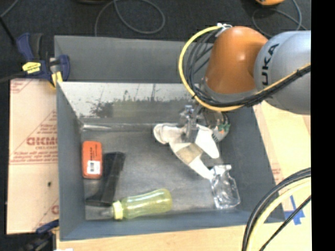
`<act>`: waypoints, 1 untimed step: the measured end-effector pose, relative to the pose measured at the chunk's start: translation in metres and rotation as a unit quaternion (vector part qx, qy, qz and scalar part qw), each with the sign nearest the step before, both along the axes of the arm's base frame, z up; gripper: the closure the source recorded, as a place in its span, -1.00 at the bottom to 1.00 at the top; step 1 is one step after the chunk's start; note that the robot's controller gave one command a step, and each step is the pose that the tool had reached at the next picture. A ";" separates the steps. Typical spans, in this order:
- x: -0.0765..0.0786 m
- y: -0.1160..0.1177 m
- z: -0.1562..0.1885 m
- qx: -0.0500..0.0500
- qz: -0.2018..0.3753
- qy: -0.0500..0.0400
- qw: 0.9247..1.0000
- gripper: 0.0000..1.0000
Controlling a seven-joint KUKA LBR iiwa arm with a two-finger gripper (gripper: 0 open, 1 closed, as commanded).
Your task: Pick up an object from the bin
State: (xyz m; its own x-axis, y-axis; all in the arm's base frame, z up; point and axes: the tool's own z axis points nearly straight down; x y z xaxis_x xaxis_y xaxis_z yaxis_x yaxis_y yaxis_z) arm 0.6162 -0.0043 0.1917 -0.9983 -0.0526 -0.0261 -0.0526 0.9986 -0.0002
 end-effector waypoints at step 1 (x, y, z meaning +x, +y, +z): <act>0.000 0.000 0.000 0.000 0.000 0.000 1.000 1.00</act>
Offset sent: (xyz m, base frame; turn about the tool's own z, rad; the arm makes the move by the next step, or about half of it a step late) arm 0.0059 -0.0024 0.1030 -0.0427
